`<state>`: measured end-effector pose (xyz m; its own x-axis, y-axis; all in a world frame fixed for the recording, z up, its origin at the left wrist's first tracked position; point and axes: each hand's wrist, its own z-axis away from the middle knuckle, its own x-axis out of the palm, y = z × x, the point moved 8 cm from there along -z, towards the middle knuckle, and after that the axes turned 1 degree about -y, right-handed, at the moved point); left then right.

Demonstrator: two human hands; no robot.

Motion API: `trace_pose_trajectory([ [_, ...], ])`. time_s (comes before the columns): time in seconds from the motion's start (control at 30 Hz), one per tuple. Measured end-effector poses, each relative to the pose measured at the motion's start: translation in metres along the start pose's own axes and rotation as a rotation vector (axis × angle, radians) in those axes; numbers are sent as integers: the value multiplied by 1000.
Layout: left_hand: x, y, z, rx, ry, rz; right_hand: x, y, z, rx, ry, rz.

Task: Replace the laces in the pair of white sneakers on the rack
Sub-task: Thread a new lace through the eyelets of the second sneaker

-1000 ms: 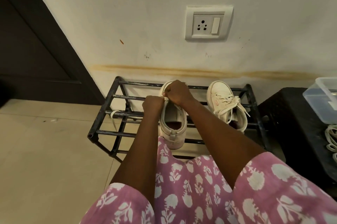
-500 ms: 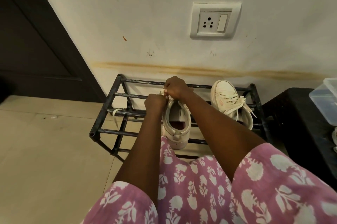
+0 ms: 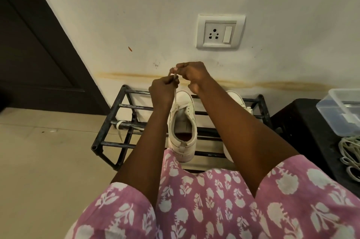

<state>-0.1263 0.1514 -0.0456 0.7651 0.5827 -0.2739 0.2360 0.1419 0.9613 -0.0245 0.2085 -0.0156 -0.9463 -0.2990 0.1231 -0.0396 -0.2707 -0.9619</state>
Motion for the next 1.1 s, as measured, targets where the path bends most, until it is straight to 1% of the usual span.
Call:
trace_pose_trajectory([
  [0.07,-1,7,-3,68,1,-95,-7,-7,0,18,44,-79],
  [0.13,0,9,-3,126,-13,-258,-14,-12,3,54,82,-141],
  [0.2,1,7,-3,160,-36,-399,-21,-15,7,102,123,-198],
  [0.27,-1,2,-2,173,-61,-480,-29,-18,11,150,158,-231],
  [0.37,-13,-14,-3,103,-55,-515,-41,-23,16,175,194,-289],
  [0.53,-36,-53,-1,-107,-50,-595,-60,-34,22,159,258,-377],
  [0.63,-47,-77,0,-204,-77,-598,-72,-42,27,157,295,-407],
  [0.67,-47,-80,3,-240,-78,-564,-77,-45,28,152,308,-412],
  [0.7,-46,-79,5,-234,-90,-573,-81,-47,29,144,317,-416],
  [0.73,-40,-75,6,-184,-113,-603,-84,-49,30,132,324,-417],
  [0.8,-22,-64,7,-143,-185,-560,-88,-51,30,110,325,-412],
  [0.87,-2,-36,5,-14,-234,-519,-86,-52,30,107,310,-387],
  [0.97,29,19,11,176,-303,-371,-81,-53,30,105,286,-318],
  [1.03,44,58,15,303,-318,-292,-78,-53,31,99,293,-262],
  [1.1,50,92,18,391,-296,-230,-76,-52,32,77,306,-235],
])
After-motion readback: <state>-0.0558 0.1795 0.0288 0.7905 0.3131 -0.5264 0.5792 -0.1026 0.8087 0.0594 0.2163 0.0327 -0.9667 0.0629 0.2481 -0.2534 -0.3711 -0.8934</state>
